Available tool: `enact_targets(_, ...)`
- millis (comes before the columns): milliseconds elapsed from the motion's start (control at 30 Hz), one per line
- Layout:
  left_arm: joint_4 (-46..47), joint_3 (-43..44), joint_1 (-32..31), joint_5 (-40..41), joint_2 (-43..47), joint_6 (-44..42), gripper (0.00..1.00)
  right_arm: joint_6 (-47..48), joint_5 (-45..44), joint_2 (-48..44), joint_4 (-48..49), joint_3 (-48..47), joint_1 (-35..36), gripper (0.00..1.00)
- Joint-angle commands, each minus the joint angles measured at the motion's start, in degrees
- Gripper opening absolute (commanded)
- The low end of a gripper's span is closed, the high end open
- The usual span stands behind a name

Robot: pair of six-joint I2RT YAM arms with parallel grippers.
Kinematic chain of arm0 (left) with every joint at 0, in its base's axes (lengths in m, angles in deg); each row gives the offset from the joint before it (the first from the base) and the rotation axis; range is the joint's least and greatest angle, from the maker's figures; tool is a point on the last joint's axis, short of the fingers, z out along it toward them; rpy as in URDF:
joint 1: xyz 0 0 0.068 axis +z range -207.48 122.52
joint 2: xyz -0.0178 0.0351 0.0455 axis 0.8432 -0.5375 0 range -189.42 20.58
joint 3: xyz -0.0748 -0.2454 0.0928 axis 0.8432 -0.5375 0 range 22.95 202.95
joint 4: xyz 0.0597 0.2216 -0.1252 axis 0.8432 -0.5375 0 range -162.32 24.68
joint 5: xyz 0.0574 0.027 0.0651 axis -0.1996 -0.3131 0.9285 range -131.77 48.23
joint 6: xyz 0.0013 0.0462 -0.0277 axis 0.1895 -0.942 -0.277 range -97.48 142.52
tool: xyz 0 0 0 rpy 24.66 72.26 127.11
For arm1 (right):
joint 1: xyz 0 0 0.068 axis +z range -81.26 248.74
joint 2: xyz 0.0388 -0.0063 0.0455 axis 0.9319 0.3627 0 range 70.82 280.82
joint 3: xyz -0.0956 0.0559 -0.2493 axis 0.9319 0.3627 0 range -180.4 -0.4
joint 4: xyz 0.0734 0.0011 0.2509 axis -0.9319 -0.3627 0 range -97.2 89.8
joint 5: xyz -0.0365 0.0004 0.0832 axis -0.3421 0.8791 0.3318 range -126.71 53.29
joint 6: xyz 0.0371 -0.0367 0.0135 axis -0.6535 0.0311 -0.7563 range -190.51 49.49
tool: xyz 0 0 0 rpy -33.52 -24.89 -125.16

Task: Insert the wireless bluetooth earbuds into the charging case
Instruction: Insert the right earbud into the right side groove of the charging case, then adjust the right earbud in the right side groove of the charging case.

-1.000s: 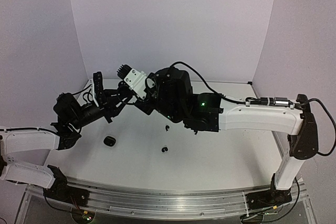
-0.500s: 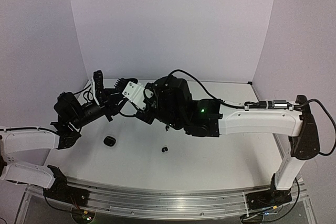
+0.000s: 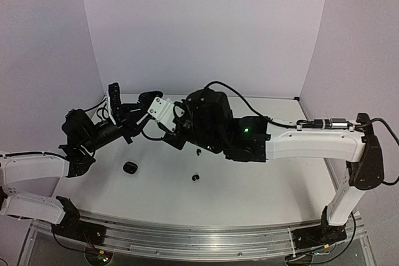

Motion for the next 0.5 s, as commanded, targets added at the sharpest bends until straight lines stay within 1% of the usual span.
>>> enact_targets(0,-0.2,2.4,0.0,-1.3,1.5,-1.2,0.00,-5.5,8.1,-9.3,1.2,0.9,-1.3,0.20)
enact_targets(100,-0.5,2.2,0.0,-3.7,1.1,-1.4,0.00,-7.1,10.4,-10.7,0.3,0.6,-1.4,0.27)
enact_targets(200,-0.4,2.3,0.0,-6.3,1.1,-0.9,0.00,-6.3,12.2,-11.6,-0.7,0.9,-1.6,0.35)
enact_targets(233,-0.4,2.4,0.0,-7.1,1.2,-0.6,0.00,-5.1,12.5,-11.6,-1.6,0.7,-1.6,0.40)
enact_targets(300,-0.9,2.8,0.0,-8.1,1.3,0.2,0.00,-2.1,13.1,-11.5,-2.9,0.7,-1.6,0.56)
enact_targets(333,-1.3,3.1,0.0,-8.5,1.4,0.6,0.00,-0.3,13.4,-11.7,-3.2,0.9,-1.6,0.61)
enact_targets(467,-2.0,4.0,0.0,-10.9,1.5,5.2,0.00,8.1,13.8,-12.6,-3.6,2.9,-1.5,0.68)
